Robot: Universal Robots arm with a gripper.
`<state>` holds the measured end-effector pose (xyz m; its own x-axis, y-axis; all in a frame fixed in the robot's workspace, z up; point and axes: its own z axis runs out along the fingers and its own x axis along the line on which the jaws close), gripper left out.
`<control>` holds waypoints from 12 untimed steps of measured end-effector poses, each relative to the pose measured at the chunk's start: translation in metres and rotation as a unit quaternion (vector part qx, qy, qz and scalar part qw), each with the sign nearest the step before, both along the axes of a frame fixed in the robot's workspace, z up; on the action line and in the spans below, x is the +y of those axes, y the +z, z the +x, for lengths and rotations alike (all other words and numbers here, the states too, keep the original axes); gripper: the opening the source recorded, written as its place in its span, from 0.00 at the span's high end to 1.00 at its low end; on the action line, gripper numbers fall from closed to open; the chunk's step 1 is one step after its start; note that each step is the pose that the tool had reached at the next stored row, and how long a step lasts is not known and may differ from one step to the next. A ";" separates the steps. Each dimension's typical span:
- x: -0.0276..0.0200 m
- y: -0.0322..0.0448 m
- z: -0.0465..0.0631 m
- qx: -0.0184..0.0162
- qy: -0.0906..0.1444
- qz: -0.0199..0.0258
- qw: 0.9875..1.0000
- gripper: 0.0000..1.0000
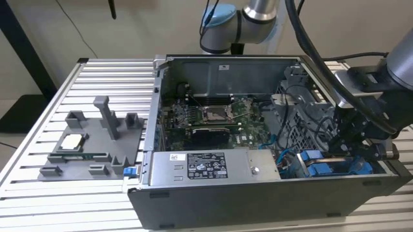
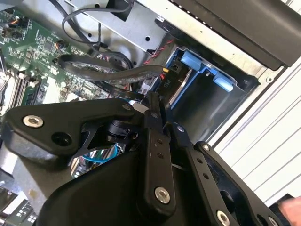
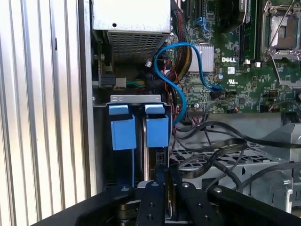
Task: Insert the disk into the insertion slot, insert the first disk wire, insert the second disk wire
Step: 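Insert the second disk wire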
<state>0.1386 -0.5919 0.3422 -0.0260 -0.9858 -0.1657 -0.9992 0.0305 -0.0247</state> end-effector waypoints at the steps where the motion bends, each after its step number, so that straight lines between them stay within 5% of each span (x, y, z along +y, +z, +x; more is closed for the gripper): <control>1: 0.0000 -0.0002 0.000 0.000 0.000 0.000 1.000 0.84; 12: 0.0000 -0.0043 0.001 -0.004 0.000 0.000 1.000 0.84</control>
<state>0.1400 -0.5920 0.3379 -0.0246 -0.9859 -0.1656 -0.9990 0.0303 -0.0321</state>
